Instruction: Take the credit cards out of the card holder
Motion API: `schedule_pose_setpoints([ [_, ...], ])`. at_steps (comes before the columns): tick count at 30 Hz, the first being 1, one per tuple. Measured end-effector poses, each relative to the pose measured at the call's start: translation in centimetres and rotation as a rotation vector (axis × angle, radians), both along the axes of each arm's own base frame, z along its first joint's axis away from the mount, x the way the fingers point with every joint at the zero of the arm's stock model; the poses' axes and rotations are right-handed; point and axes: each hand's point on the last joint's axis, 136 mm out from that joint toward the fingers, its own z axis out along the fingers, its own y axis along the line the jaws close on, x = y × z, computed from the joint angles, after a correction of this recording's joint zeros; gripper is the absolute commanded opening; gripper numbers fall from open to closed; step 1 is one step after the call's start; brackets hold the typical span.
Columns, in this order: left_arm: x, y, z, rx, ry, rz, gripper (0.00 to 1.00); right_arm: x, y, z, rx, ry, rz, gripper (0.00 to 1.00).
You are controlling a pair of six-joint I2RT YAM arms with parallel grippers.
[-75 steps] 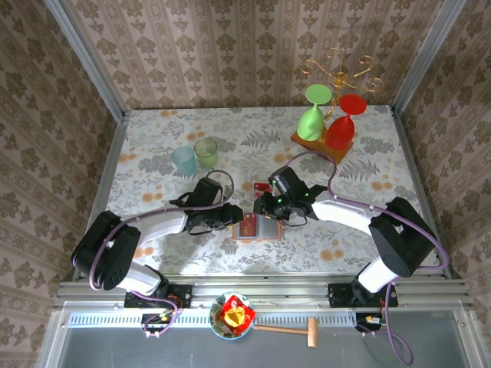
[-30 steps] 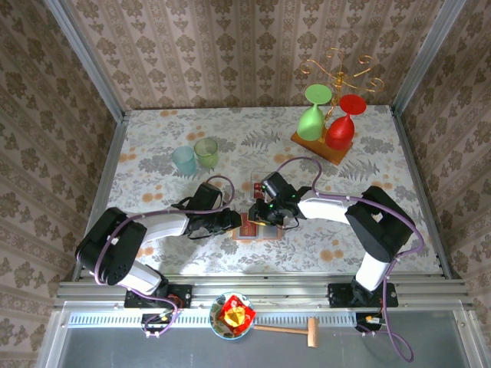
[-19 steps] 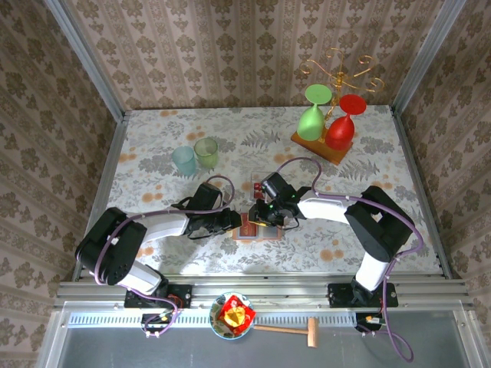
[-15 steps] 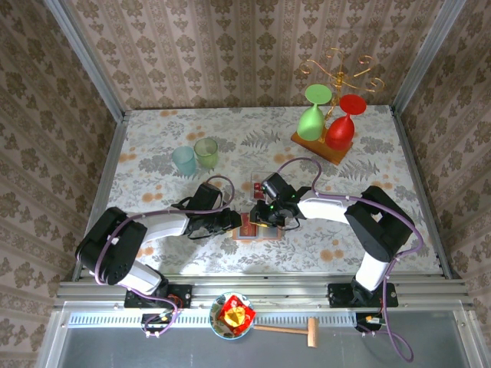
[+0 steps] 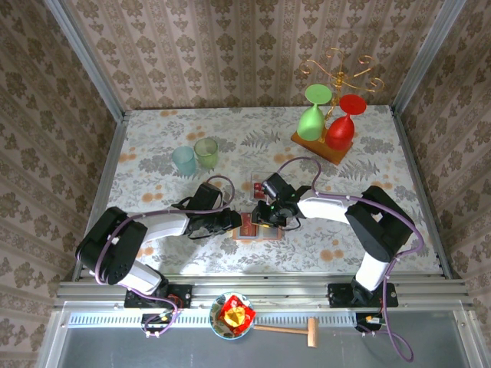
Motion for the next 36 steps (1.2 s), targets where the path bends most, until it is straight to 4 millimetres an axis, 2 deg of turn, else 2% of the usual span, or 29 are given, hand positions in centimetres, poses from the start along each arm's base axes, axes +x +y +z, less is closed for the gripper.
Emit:
schedule_pose_setpoints([
  [6, 0.0, 0.0, 0.0, 0.000, 0.000, 0.000, 0.26, 0.3, 0.4, 0.7, 0.031, -0.014, -0.005, 0.24],
  [19, 0.0, 0.0, 0.0, 0.000, 0.000, 0.000, 0.26, 0.2, 1.0, 0.6, 0.063, -0.017, 0.002, 0.23],
  [36, 0.0, 0.0, 0.0, 0.000, 0.001, 0.000, 0.26, 0.1, 1.0, 0.0, 0.057, -0.002, -0.005, 0.27],
])
